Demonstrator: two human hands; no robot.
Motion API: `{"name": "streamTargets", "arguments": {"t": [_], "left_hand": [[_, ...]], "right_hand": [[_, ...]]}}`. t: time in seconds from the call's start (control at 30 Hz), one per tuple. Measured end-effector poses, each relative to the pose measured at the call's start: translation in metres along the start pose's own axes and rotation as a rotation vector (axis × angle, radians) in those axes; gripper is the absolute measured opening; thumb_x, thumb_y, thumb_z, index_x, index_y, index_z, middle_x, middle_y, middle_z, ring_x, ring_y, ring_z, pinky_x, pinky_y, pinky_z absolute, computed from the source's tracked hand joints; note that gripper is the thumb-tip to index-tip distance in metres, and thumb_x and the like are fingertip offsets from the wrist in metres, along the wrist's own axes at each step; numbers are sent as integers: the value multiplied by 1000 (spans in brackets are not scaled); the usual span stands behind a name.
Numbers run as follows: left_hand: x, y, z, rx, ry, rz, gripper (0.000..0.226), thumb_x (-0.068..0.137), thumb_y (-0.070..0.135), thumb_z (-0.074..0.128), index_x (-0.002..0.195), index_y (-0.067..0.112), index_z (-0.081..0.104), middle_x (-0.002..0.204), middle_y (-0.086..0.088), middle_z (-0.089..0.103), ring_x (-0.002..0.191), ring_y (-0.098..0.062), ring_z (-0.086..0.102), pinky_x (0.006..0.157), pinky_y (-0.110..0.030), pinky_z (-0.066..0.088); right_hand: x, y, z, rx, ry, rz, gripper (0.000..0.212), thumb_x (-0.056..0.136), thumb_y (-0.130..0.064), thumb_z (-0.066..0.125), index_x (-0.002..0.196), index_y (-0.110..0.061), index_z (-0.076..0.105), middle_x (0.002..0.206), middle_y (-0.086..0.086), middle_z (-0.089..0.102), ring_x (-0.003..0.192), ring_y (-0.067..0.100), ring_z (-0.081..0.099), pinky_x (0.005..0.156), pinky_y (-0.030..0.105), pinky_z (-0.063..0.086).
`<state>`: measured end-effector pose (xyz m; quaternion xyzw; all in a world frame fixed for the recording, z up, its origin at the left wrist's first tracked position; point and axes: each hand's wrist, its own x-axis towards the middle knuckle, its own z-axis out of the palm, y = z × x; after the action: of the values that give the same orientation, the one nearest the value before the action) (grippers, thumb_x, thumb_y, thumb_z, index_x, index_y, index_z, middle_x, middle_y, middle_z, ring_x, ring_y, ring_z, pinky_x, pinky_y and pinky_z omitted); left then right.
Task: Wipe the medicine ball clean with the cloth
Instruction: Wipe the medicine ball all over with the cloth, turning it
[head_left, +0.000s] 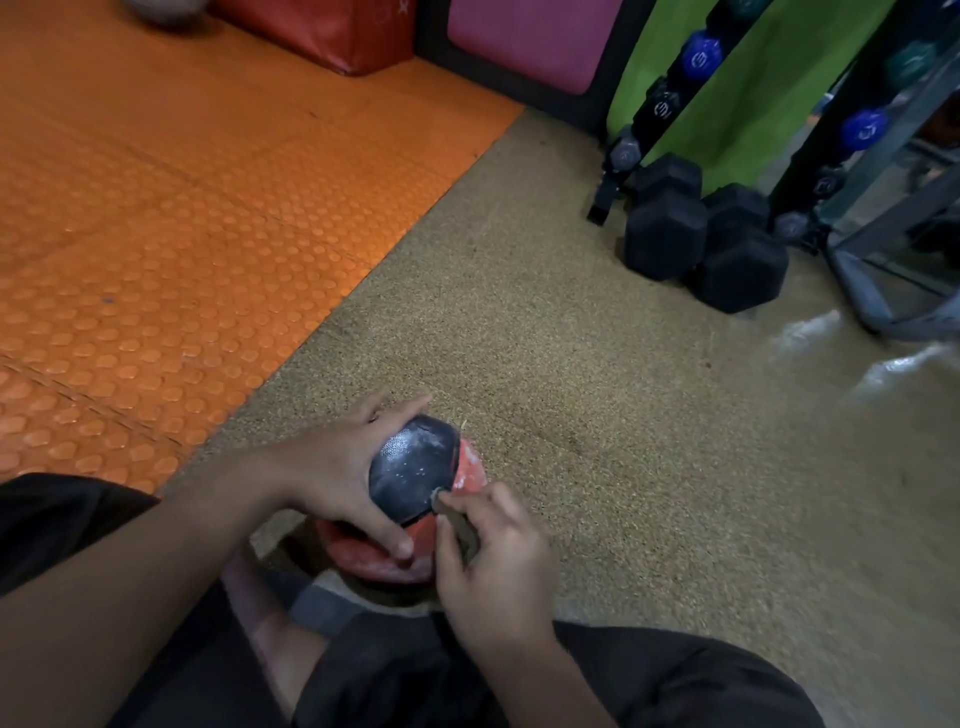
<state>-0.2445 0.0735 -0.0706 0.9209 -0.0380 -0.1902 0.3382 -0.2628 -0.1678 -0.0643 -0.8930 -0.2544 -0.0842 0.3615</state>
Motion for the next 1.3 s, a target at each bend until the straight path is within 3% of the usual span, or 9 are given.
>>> {"name": "streamTargets", "arguments": {"t": [0.07, 0.17, 0.23, 0.37, 0.53, 0.7, 1.0, 1.2, 1.3], "left_hand": [[2, 2, 4, -4, 72, 55, 155, 37, 77, 96, 160, 57, 4, 166, 7, 14, 155, -18, 25, 123, -32, 28], [2, 5, 4, 44, 85, 118, 146, 39, 73, 96, 160, 48, 19, 149, 20, 29, 138, -6, 37, 115, -24, 33], [2, 7, 6, 44, 110, 121, 145, 39, 76, 94, 160, 46, 21, 148, 21, 30, 138, -6, 38, 117, -25, 34], [0, 10, 6, 39, 152, 116, 142, 40, 81, 92, 160, 46, 25, 157, 19, 31, 143, -8, 38, 119, -30, 35], [-6, 10, 9, 78, 159, 131, 141, 42, 80, 92, 160, 55, 20, 168, 19, 19, 151, -6, 28, 121, -27, 27], [0, 14, 7, 129, 88, 96, 146, 38, 85, 88, 157, 59, 8, 168, 17, 13, 153, -13, 29, 123, -41, 34], [15, 12, -3, 85, -58, 204, 151, 38, 55, 104, 160, 51, 15, 157, 22, 17, 143, -6, 33, 116, -21, 34], [10, 24, 1, 189, 40, 140, 150, 33, 81, 91, 159, 53, 14, 160, 18, 25, 142, -11, 41, 117, -36, 42], [8, 30, 5, 238, 92, 125, 141, 34, 81, 86, 154, 58, 16, 159, 21, 29, 137, -14, 50, 108, -38, 48]], "right_hand": [[-6, -10, 7, -72, 27, -78, 22, 91, -36, 64, 107, -25, 76, 94, -8, 62, 79, 16, 64, 64, 31, 54], [-10, -12, 9, -170, -27, -213, 18, 94, -32, 63, 102, -22, 76, 90, -4, 61, 75, 18, 60, 56, 33, 52], [2, -1, 1, -218, -34, -208, 14, 95, -32, 63, 98, -25, 75, 91, -6, 62, 75, 17, 61, 57, 31, 52], [25, 22, -6, -119, 115, 76, 9, 92, -24, 69, 95, -21, 76, 91, -9, 61, 72, 12, 63, 64, 35, 57], [-5, -1, 2, -165, -42, -296, 11, 96, -29, 65, 98, -23, 73, 91, -4, 62, 75, 17, 61, 60, 31, 50], [29, 34, 0, -90, 171, 73, 7, 93, -20, 72, 96, -18, 77, 93, -8, 65, 78, 13, 66, 69, 36, 58], [-8, 3, 17, -185, 30, -369, 12, 98, -28, 66, 103, -21, 75, 95, -5, 64, 77, 18, 63, 58, 35, 52], [4, 22, 7, -55, 259, -20, 9, 94, -23, 69, 99, -19, 75, 96, -7, 66, 83, 12, 66, 69, 38, 57], [-8, 3, 24, -145, 222, -127, 15, 96, -27, 65, 102, -19, 76, 98, -3, 66, 82, 18, 65, 68, 37, 55]]}}
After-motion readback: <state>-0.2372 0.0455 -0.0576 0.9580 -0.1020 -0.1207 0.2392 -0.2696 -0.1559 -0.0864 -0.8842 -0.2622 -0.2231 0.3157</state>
